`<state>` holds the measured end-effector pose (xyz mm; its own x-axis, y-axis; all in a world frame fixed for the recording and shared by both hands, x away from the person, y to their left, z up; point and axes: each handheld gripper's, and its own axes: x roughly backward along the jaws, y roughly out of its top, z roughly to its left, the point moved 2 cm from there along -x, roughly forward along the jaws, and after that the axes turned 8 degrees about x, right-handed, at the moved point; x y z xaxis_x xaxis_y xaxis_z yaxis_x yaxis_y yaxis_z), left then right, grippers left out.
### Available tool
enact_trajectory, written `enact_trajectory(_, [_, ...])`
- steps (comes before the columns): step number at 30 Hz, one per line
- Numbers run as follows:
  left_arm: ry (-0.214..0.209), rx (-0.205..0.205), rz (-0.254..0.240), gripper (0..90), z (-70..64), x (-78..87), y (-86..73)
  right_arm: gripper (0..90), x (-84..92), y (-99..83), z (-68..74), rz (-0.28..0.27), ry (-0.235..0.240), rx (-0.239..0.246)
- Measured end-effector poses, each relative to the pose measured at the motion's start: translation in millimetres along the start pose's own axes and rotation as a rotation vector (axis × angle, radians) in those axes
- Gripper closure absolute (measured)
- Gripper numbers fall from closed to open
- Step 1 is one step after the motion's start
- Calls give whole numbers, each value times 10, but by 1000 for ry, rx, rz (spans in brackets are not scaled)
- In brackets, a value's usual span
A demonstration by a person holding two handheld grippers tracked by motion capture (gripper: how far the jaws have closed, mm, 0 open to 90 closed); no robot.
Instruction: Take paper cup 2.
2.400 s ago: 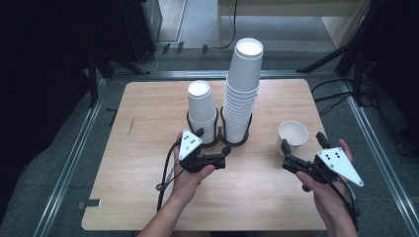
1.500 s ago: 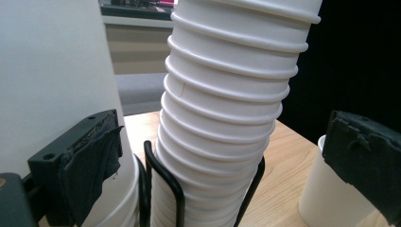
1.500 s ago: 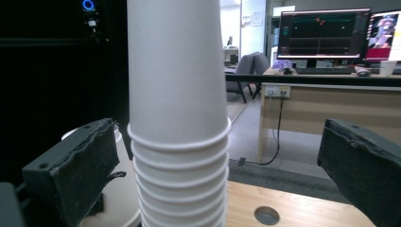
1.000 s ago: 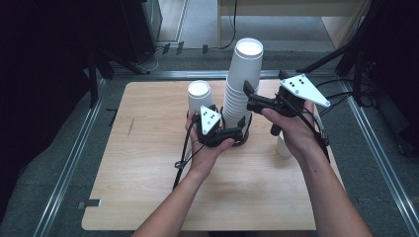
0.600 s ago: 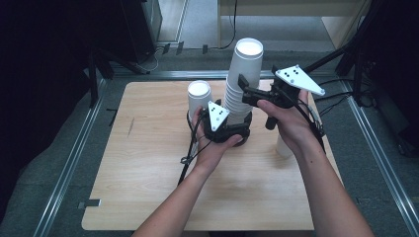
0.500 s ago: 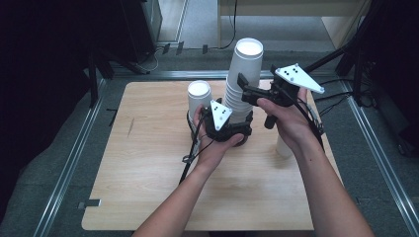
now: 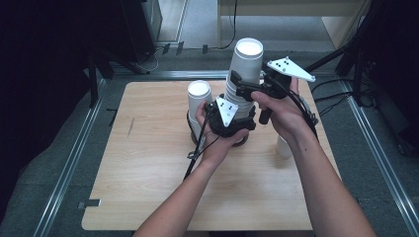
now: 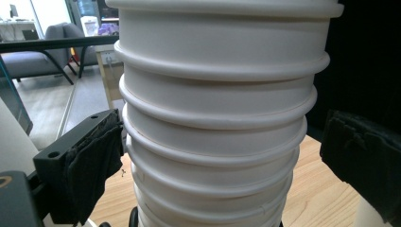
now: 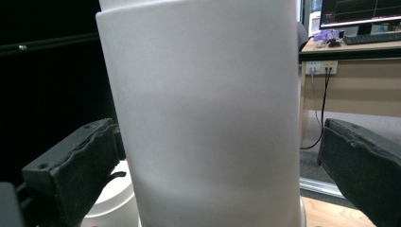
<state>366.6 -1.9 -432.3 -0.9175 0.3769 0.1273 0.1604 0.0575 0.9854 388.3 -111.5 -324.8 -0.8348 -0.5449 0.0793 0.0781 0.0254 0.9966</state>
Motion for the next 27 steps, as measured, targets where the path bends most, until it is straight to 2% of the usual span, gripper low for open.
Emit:
enact_trajectory(4, [25,-3,0,61,-2,-16,-3,31,-33,-14,-12,9,10,1])
enact_trajectory(9, [24,1,3,61,-2,-14,-2,69,-76,-32,-20,24,23,-4])
enact_trajectory(11, [22,3,5,63,0,-12,0,113,-88,-35,-7,27,23,9])
enact_trajectory(15, [21,3,5,64,2,-11,-1,132,-91,-33,9,33,11,24])
enact_trajectory(20, [21,0,7,66,4,-10,0,138,-80,-13,22,24,3,38])
enact_trajectory(27, [22,2,8,67,5,-8,0,141,-58,88,40,-16,-13,24])
